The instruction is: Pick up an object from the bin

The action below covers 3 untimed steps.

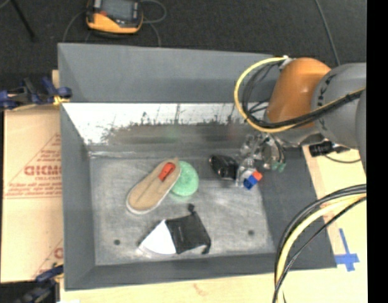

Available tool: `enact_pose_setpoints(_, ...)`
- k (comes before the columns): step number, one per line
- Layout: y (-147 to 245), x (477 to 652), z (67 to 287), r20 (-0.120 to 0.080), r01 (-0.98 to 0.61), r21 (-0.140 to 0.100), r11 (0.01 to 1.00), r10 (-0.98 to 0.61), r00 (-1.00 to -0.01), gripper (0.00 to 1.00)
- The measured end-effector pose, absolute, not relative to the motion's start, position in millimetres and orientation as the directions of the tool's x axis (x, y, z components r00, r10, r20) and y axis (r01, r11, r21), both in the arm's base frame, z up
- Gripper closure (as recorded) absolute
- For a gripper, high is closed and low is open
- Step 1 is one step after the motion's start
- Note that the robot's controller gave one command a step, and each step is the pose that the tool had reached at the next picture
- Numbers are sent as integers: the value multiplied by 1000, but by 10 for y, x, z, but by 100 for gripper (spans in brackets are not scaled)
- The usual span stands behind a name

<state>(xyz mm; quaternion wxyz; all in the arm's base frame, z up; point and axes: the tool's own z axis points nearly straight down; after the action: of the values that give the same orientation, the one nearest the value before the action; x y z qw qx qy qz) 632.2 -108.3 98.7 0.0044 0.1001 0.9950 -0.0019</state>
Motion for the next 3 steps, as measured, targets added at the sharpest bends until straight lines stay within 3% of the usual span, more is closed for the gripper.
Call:
enact_pose_setpoints(1, -1169, 6339, 947, -8, 105, 0, 994, 105, -994, 100)
enact_pose_setpoints(2, -1091, 6274, 1333, 3, 359, -1, 933, 359, -933, 100)
enact_pose_setpoints(3, -472, 6034, 850, -15, -424, -18, 905, -425, -905, 100)
